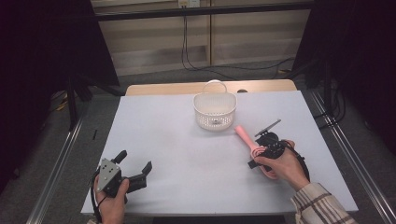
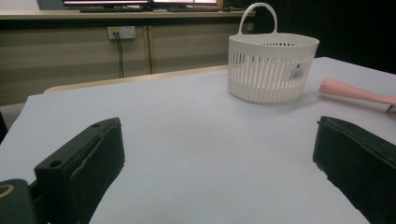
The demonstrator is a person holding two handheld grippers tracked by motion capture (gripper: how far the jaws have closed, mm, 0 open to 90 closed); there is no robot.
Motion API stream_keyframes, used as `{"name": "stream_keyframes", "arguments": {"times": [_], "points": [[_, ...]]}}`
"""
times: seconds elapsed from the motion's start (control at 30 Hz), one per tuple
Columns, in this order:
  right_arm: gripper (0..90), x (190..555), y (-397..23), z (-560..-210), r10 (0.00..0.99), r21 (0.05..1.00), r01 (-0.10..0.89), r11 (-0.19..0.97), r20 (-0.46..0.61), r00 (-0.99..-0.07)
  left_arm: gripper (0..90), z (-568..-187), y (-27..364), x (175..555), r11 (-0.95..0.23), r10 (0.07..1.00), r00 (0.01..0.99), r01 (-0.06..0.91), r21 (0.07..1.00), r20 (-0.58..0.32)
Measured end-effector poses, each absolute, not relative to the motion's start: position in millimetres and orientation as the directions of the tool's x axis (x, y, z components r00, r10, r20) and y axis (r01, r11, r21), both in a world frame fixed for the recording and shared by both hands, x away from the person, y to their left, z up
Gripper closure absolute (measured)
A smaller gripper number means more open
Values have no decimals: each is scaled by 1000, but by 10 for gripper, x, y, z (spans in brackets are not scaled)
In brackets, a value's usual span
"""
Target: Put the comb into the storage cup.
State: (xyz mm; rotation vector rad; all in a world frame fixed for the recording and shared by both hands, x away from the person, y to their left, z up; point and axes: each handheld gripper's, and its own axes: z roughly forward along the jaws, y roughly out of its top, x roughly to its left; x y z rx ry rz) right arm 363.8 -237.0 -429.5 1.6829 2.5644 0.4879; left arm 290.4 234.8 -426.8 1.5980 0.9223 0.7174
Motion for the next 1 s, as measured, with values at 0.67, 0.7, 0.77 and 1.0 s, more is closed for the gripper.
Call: {"name": "stream_keyframes", "arguments": {"times": [0.67,0.7,0.77,1.0], "points": [[193,3671,-2326,-4239,902,262,880,397,68,-427,22,-4271,2333,2908,-104,855,519,195,975,-12],[193,3668,-2323,-4234,899,261,879,400,73,-431,22,-4271,2337,2909,-104,855,519,196,975,-13],[194,3666,-2319,-4226,891,254,870,422,60,-450,22,-4273,2344,2910,-102,858,514,198,975,-15],[195,3653,-2328,-4192,887,270,862,430,52,-458,22,-4272,2340,2908,-100,859,512,196,975,-15]]}}
